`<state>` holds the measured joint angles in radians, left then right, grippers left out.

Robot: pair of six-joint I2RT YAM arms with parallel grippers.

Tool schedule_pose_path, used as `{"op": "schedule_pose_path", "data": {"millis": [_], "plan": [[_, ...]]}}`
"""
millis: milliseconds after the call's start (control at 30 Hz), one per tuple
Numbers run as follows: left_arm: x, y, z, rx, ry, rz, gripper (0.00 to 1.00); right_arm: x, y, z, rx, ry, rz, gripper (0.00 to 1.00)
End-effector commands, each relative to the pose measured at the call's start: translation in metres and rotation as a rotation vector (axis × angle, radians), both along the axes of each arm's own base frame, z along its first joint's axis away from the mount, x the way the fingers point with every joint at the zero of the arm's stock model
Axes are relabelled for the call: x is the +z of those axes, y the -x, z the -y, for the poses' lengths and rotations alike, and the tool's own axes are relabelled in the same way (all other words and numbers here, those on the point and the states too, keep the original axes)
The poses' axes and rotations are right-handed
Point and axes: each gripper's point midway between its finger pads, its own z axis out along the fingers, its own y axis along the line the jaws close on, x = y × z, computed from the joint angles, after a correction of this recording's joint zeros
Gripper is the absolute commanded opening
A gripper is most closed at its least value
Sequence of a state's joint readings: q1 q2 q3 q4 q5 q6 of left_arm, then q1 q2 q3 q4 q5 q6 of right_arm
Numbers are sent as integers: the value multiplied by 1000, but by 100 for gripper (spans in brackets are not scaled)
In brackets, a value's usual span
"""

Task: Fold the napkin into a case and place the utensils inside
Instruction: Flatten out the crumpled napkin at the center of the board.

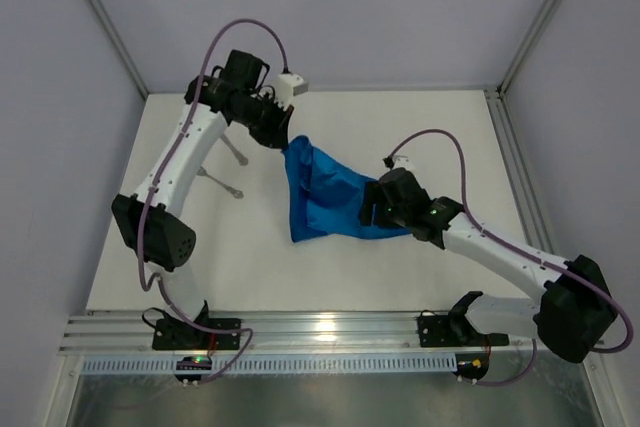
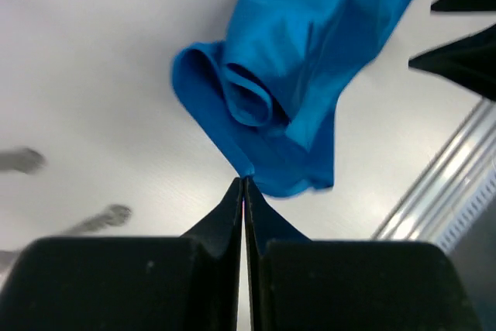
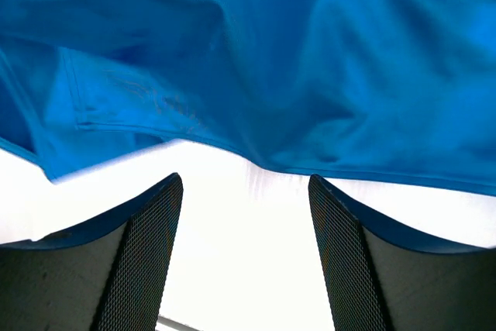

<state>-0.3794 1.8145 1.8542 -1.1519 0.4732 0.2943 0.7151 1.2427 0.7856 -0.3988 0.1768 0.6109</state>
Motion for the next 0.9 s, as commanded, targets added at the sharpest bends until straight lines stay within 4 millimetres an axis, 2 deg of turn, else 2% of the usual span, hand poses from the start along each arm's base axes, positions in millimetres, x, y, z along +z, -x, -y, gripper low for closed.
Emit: {"op": "schedule_pose_path", "data": {"millis": [0, 33, 67, 100, 133, 167, 233, 267, 300, 367, 400, 433, 533, 700, 733, 767, 800, 833, 867], "plan": [[108, 0, 6, 19, 91, 230, 0, 51, -15, 12, -47, -108, 110, 70], [122, -14, -1, 78, 43, 308, 0, 58, -17, 18, -59, -118, 123, 70], [166, -13, 10, 71, 76, 442, 0, 72, -25, 28, -84, -128, 156, 70], [182, -12, 16, 64, 76, 504, 0, 81, -27, 33, -92, -132, 178, 70], [195, -8, 25, 23, 75, 565, 0, 93, -26, 42, -106, -127, 209, 70], [208, 7, 43, -27, 76, 624, 0, 111, -31, 49, -113, -116, 255, 70], [217, 22, 62, -100, 68, 697, 0, 129, -30, 63, -136, -81, 287, 71], [219, 31, 69, -124, 70, 709, 0, 147, -31, 65, -139, -86, 321, 71], [214, 47, 86, -180, 84, 694, 0, 154, -31, 69, -135, -75, 335, 71], [206, 59, 93, -201, 97, 647, 0, 171, -27, 71, -127, -87, 368, 71], [204, 59, 93, -192, 96, 636, 0, 174, -26, 72, -120, -91, 375, 71], [193, 58, 94, -189, 77, 611, 0, 177, -25, 69, -111, -104, 384, 71], [174, 51, 87, -161, 13, 598, 0, 170, -21, 58, -52, -132, 363, 71], [121, 28, 69, -81, -88, 490, 0, 125, -11, 41, 13, -165, 240, 67], [113, 13, 51, -24, -102, 466, 0, 119, -12, 37, 4, -184, 234, 67], [94, 6, 39, 6, -136, 426, 0, 101, -4, 30, 34, -195, 186, 66], [87, -5, 30, 45, -141, 426, 0, 94, -5, 26, 28, -200, 175, 66], [83, -18, 6, 112, -155, 423, 0, 83, -3, 23, 28, -195, 154, 66], [74, -26, -5, 139, -169, 416, 0, 66, 2, 21, 17, -169, 124, 66]]}}
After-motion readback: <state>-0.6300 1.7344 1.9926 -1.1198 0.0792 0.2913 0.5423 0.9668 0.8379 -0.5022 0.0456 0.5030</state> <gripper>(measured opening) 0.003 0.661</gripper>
